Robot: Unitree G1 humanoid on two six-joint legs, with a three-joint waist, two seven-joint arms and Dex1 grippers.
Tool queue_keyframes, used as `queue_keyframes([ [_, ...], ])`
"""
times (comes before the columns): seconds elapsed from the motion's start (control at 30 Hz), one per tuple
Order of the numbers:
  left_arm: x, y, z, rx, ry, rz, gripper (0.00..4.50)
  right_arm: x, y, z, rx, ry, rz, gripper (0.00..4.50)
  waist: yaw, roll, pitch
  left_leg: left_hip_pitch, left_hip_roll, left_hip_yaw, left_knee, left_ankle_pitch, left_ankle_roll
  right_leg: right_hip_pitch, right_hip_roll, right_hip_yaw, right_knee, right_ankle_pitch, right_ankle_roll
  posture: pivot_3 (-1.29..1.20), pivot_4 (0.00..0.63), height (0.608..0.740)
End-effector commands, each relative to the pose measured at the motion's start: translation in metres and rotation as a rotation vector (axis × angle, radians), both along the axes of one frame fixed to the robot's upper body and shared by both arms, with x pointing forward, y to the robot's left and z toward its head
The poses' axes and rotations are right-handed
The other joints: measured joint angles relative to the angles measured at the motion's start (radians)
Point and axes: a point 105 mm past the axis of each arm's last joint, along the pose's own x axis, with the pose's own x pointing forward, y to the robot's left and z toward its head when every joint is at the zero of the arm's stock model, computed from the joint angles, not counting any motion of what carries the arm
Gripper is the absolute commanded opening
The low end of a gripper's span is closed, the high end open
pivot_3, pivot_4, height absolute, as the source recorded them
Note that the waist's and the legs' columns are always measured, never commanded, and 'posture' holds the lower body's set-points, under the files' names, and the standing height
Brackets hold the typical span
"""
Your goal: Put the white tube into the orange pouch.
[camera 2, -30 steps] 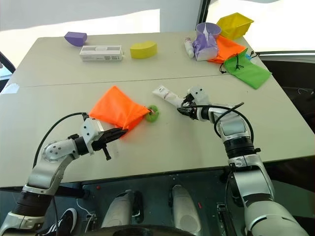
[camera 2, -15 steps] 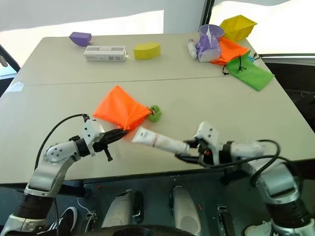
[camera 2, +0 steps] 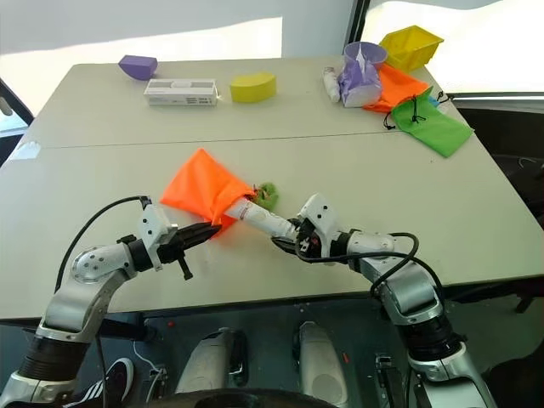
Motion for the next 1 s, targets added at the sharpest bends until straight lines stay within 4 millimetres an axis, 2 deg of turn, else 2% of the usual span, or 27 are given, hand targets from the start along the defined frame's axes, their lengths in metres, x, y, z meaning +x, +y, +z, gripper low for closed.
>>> queue_keyframes([
  [0.03,-0.001,-0.006,0.016,-0.022,-0.060,-0.013,0.00,0.003,0.006,0.006,-0.051,-0.076,0.040,1.81,0.000,0.000,0.000,-0.001,0.000,0.000,0.000,0.000,0.000,-0.001,0.000,0.000,0.000,0.000,0.000,0.00,0.150,0.740],
  [0.13,0.000,-0.006,0.019,-0.027,-0.069,-0.010,0.00,0.017,0.011,0.005,-0.093,-0.142,0.006,1.81,-0.002,0.000,0.000,-0.003,-0.002,0.000,0.000,0.000,0.000,-0.002,0.001,0.000,0.001,0.000,0.000,0.00,0.150,0.740],
  [0.23,-0.001,-0.007,0.021,-0.029,-0.081,-0.013,0.00,0.027,0.023,0.011,-0.064,-0.188,-0.018,1.81,-0.004,0.000,0.000,-0.001,-0.002,0.000,0.001,0.000,0.000,-0.002,0.001,0.000,0.002,0.001,-0.001,0.00,0.150,0.740],
  [0.33,-0.003,-0.005,0.022,-0.022,-0.086,-0.011,0.00,0.037,0.023,0.020,-0.032,-0.215,-0.071,1.81,-0.003,0.000,0.000,0.001,-0.002,-0.001,0.001,0.000,0.000,-0.001,0.002,0.000,0.003,0.002,-0.003,0.00,0.150,0.740],
  [0.47,-0.003,-0.002,0.022,-0.010,-0.089,-0.003,0.00,0.026,0.017,0.016,-0.065,-0.202,-0.006,1.81,0.001,0.000,0.000,0.001,-0.002,-0.001,0.001,0.000,0.000,0.000,0.001,-0.001,0.003,0.002,-0.002,0.00,0.150,0.740],
  [0.63,-0.003,0.001,0.022,0.003,-0.089,0.004,0.00,0.016,0.030,0.017,-0.049,-0.198,0.079,1.81,-0.005,0.000,0.000,0.000,-0.002,0.001,0.001,0.000,0.000,0.000,0.000,0.000,0.002,0.001,-0.001,0.00,0.150,0.740],
  [0.73,-0.002,0.002,0.020,0.014,-0.097,0.003,0.00,0.023,0.038,0.018,-0.059,-0.218,0.062,1.81,-0.005,0.000,0.000,0.001,-0.002,0.000,0.001,0.000,0.000,0.000,0.002,0.000,0.003,0.001,-0.001,0.00,0.150,0.740],
  [0.8,-0.002,0.002,0.026,0.002,-0.127,-0.006,0.00,0.035,0.047,0.027,-0.067,-0.281,0.011,1.81,-0.006,0.000,0.000,0.003,-0.001,-0.001,0.001,0.000,0.000,0.000,0.002,0.000,0.005,0.001,-0.002,0.00,0.150,0.740],
  [0.87,-0.003,0.004,0.027,0.012,-0.130,-0.012,0.00,0.038,0.057,0.031,-0.077,-0.318,0.015,1.81,-0.006,0.000,0.000,0.003,-0.001,-0.001,0.001,0.000,0.000,0.000,0.003,0.000,0.006,0.002,-0.004,0.00,0.150,0.740],
  [1.0,-0.007,0.010,0.021,0.050,-0.113,-0.023,0.00,0.039,0.067,0.023,-0.133,-0.348,0.055,1.81,-0.005,0.000,0.000,0.004,0.000,0.000,0.001,0.000,0.000,0.000,0.003,0.000,0.005,0.002,-0.004,0.00,0.150,0.740],
])
